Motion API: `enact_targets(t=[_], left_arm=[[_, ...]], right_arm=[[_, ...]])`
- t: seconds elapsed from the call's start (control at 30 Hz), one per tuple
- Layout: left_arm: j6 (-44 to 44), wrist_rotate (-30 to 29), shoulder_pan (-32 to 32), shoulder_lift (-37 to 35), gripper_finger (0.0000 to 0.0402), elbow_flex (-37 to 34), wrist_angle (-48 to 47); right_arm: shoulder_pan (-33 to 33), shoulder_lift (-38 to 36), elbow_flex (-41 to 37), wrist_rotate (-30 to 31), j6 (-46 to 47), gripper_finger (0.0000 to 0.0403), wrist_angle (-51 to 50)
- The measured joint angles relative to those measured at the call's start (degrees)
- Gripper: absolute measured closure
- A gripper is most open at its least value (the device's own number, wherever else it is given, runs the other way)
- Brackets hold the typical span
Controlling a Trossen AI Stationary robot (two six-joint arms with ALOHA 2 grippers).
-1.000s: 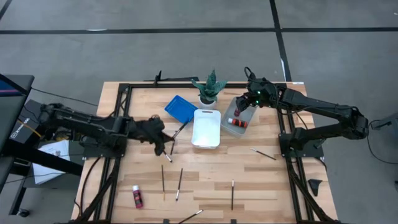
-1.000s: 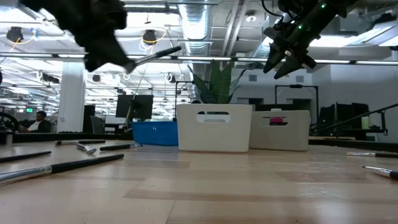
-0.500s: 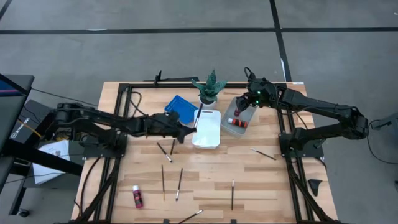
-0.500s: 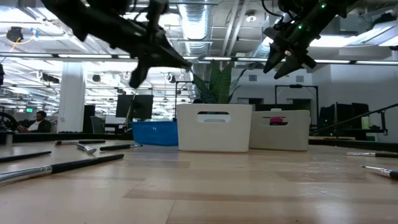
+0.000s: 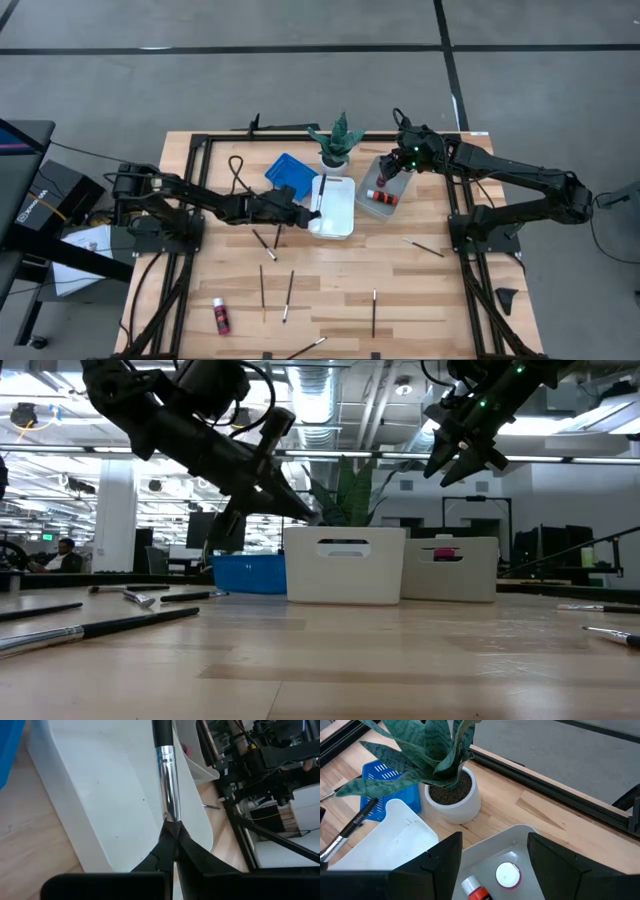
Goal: Pick & Place Paint Supplies
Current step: Put the large black paint brush into the white bin
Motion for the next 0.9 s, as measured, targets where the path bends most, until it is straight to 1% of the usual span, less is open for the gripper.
enact_targets(t=[0.57, 0.67, 0.9], left_arm=[[0.17, -0.07, 0.00, 0.03, 0.0397, 0.00, 0.78], [0.25, -0.21, 0.00, 0.03, 0.0386, 0.00, 1.82], [0.26, -1.01, 0.00, 0.03, 0.0346, 0.00, 2.61]], right_arm=[[0.00, 0.00, 0.00, -0.02, 0.00, 0.0182, 0.00], [0.00, 0.00, 0.00, -0.04, 0.00, 0.0182, 0.00], [0.00, 0.00, 0.00, -0.04, 0.00, 0.0182, 0.00]])
